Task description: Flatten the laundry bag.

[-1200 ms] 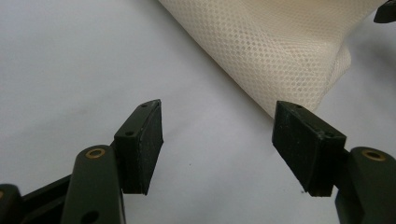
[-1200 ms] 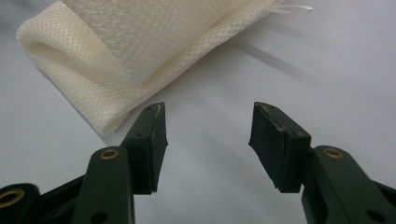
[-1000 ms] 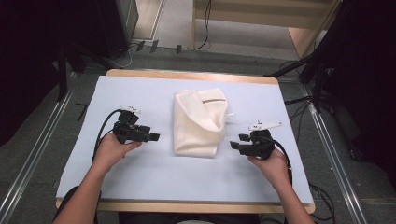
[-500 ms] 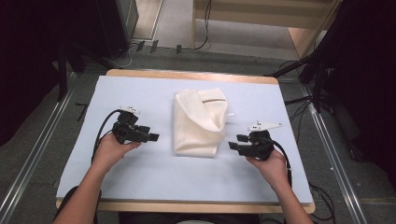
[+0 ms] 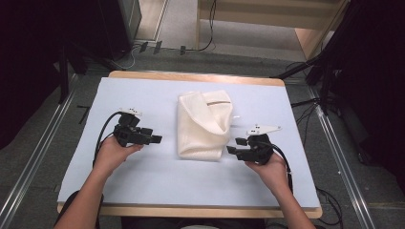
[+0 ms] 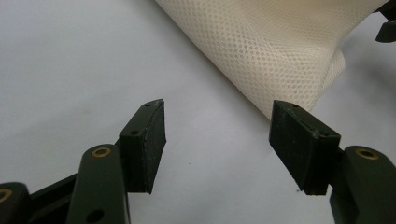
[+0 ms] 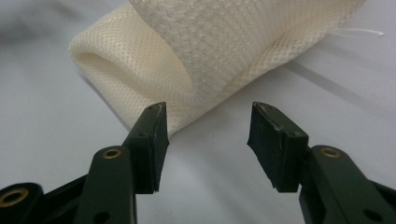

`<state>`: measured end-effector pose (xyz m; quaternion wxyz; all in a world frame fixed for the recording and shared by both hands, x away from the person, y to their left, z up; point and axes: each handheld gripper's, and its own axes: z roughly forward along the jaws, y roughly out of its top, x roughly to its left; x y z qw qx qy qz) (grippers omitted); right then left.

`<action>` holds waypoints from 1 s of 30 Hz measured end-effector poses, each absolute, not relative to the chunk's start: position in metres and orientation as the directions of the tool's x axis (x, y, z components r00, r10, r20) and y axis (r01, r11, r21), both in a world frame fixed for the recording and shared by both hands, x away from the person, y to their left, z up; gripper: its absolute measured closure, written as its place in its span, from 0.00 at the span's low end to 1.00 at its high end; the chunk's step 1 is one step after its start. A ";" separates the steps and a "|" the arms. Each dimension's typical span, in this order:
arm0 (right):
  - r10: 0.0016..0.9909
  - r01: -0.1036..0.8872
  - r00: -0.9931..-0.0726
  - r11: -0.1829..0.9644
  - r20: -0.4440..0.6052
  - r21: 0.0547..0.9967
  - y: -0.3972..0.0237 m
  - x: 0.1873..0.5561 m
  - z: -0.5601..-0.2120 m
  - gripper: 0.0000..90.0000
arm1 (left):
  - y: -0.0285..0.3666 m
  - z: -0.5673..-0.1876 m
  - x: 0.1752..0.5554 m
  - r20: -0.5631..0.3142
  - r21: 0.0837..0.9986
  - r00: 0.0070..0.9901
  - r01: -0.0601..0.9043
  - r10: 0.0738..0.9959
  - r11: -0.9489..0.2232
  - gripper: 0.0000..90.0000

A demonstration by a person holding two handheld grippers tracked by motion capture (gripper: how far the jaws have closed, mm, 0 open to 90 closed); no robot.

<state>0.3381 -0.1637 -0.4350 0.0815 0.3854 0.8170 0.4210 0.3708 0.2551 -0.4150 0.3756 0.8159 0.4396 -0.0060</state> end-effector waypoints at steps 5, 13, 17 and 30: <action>0.691 0.567 -0.689 0.326 0.219 0.757 -0.161 0.341 -0.435 0.62 | 0.257 -0.415 0.369 -0.344 0.610 0.607 0.724 0.716 -0.321 0.42; 0.683 0.580 -0.686 0.305 0.251 0.755 -0.158 0.346 -0.435 0.77 | 0.260 -0.415 0.366 -0.346 0.606 0.601 0.729 0.720 -0.318 0.43; 0.680 0.582 -0.685 0.297 0.260 0.757 -0.156 0.350 -0.434 0.85 | 0.261 -0.415 0.365 -0.348 0.605 0.595 0.733 0.725 -0.311 0.43; 0.652 0.523 -0.726 0.318 0.218 0.791 -0.136 0.355 -0.421 0.92 | 0.269 -0.411 0.359 -0.358 0.624 0.580 0.732 0.732 -0.275 0.44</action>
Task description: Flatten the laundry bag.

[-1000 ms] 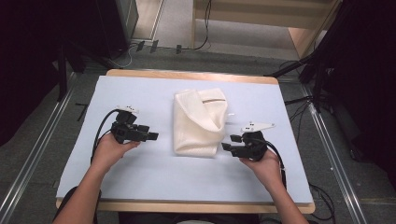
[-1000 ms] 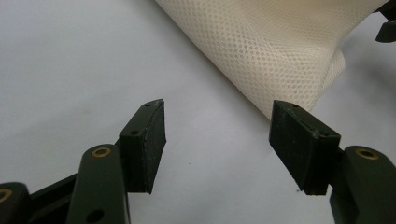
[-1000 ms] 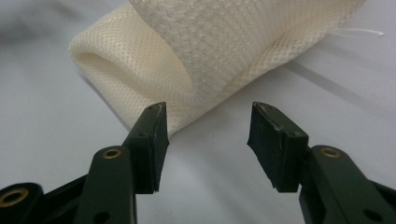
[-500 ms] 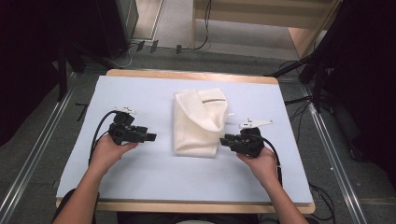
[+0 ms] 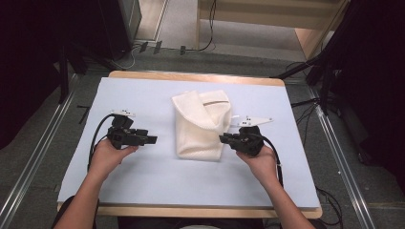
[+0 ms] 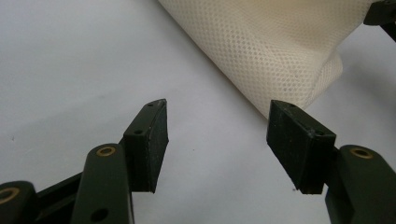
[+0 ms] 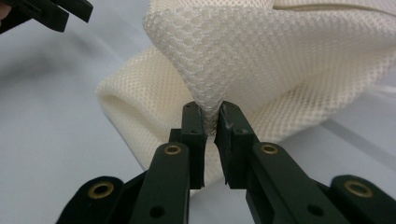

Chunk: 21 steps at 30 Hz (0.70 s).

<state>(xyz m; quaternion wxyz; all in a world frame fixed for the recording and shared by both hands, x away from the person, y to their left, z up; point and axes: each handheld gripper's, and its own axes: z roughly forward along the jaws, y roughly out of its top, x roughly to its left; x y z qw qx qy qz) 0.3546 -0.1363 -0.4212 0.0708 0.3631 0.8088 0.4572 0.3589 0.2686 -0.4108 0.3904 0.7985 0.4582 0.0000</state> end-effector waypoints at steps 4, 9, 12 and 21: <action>0.634 0.505 -0.742 0.319 0.215 0.802 -0.126 0.358 -0.418 0.93 | 0.271 -0.408 0.356 -0.360 0.630 0.573 0.732 0.736 -0.260 0.45; 0.614 0.484 -0.762 0.330 0.206 0.810 -0.110 0.362 -0.416 0.93 | 0.273 -0.406 0.353 -0.364 0.638 0.570 0.729 0.737 -0.248 0.46; 0.597 0.475 -0.775 0.332 0.208 0.815 -0.098 0.365 -0.417 0.93 | 0.274 -0.405 0.352 -0.362 0.644 0.570 0.725 0.738 -0.244 0.46; 0.546 0.440 -0.818 0.389 0.182 0.810 -0.054 0.368 -0.427 0.94 | 0.276 -0.400 0.346 -0.364 0.664 0.566 0.715 0.740 -0.221 0.46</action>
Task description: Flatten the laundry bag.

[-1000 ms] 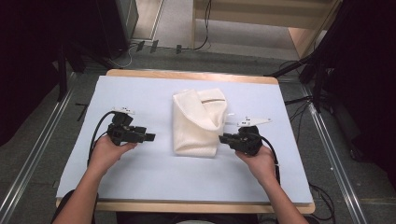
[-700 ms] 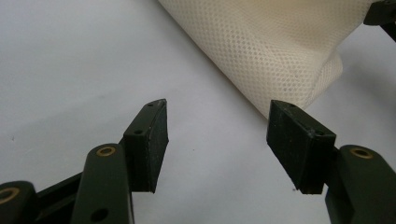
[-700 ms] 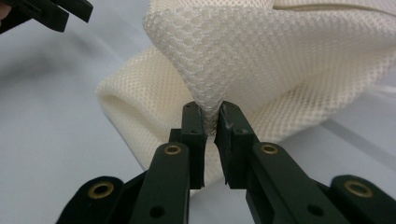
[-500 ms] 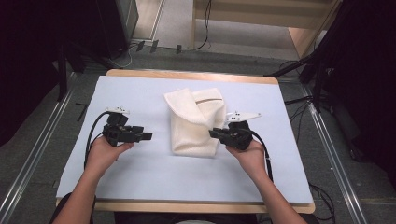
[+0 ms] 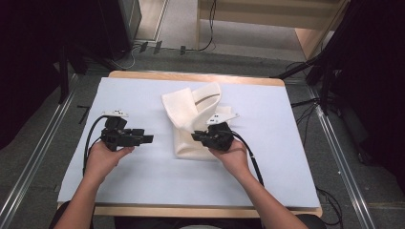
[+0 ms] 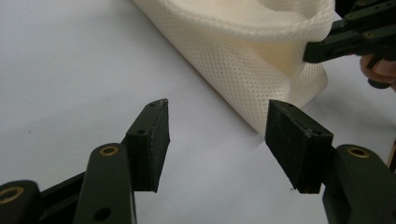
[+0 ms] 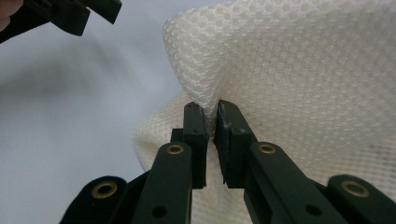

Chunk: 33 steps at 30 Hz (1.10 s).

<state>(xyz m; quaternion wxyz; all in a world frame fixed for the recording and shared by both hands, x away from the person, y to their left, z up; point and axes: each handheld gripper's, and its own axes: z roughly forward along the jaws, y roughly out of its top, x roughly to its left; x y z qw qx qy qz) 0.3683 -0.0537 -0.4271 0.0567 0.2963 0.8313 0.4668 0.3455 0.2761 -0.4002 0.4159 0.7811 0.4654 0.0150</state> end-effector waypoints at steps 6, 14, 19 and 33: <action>0.515 0.426 -0.840 0.428 0.172 0.797 -0.031 0.367 -0.437 0.94 | 0.273 -0.396 0.342 -0.363 0.682 0.578 0.699 0.730 -0.215 0.47; 0.469 0.405 -0.866 0.456 0.173 0.792 -0.007 0.360 -0.444 0.94 | 0.260 -0.392 0.339 -0.355 0.699 0.606 0.678 0.712 -0.227 0.48; 0.449 0.398 -0.876 0.467 0.176 0.790 0.001 0.356 -0.445 0.95 | 0.250 -0.390 0.342 -0.354 0.705 0.623 0.668 0.698 -0.238 0.51; 0.436 0.407 -0.878 0.463 0.197 0.788 0.000 0.352 -0.446 0.92 | 0.233 -0.398 0.354 -0.365 0.678 0.649 0.677 0.667 -0.287 0.95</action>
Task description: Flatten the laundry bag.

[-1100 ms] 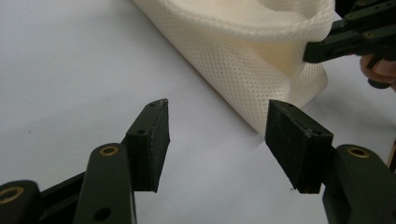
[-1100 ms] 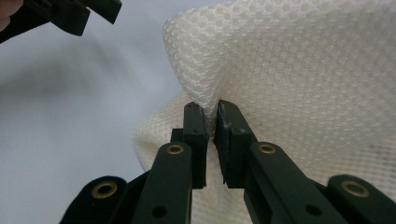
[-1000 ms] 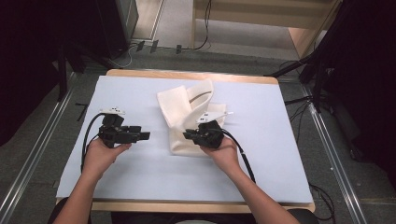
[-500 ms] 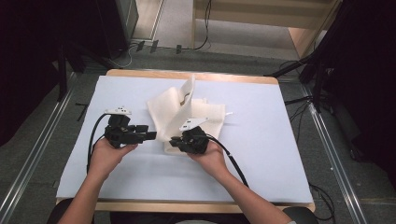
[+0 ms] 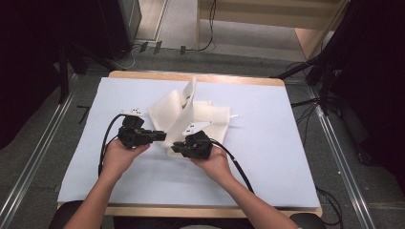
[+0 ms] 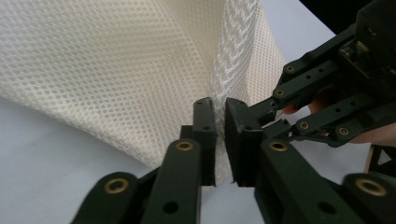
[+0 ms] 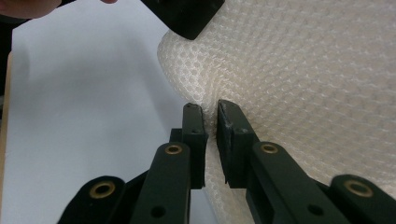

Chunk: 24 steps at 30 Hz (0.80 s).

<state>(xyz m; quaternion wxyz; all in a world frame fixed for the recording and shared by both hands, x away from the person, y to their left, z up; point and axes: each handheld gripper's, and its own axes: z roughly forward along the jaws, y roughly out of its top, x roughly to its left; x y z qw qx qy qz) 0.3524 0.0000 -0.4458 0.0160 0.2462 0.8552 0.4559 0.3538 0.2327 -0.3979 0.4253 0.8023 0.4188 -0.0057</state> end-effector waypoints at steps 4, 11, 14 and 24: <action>0.438 0.414 -0.875 0.454 0.206 0.789 -0.004 0.352 -0.445 0.85 | 0.231 -0.397 0.355 -0.359 0.677 0.659 0.671 0.661 -0.302 0.98; 0.457 0.417 -0.866 0.439 0.202 0.796 -0.021 0.347 -0.437 0.77 | 0.238 -0.393 0.359 -0.357 0.671 0.663 0.672 0.658 -0.314 0.99; 0.479 0.422 -0.856 0.433 0.193 0.797 -0.032 0.348 -0.434 0.77 | 0.246 -0.390 0.360 -0.360 0.679 0.656 0.672 0.664 -0.296 0.99; 0.586 0.479 -0.790 0.405 0.181 0.779 -0.082 0.357 -0.431 0.72 | 0.278 -0.384 0.356 -0.368 0.696 0.620 0.678 0.693 -0.237 0.99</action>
